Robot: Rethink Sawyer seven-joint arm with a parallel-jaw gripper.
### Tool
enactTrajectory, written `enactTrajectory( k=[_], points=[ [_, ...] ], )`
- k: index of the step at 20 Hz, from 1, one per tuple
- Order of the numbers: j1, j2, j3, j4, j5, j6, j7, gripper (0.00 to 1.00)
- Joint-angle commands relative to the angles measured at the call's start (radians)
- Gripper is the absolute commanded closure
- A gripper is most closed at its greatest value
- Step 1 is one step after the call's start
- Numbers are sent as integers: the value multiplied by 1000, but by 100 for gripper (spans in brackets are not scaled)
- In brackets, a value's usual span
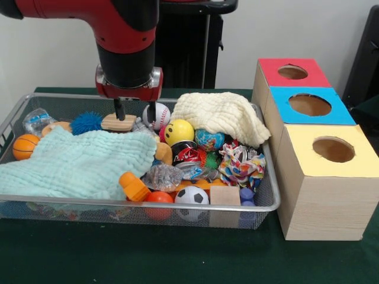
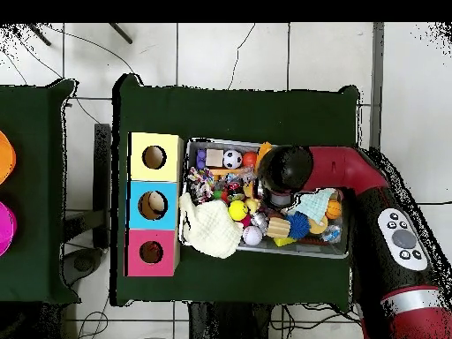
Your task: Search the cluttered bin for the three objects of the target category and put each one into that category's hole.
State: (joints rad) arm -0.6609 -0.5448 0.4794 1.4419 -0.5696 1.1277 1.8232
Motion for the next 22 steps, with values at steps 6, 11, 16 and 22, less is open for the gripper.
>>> enactTrajectory(
  k=[6, 11, 16, 22],
  points=[
    [-31, 132, 59, -17, -112, -119, -286, 0],
    [-34, 150, 63, -30, -129, -124, -290, 0],
    [-37, 158, 69, -37, -128, -115, -291, 0],
    [-34, 159, 70, -46, -130, -105, -287, 100]
  ],
)
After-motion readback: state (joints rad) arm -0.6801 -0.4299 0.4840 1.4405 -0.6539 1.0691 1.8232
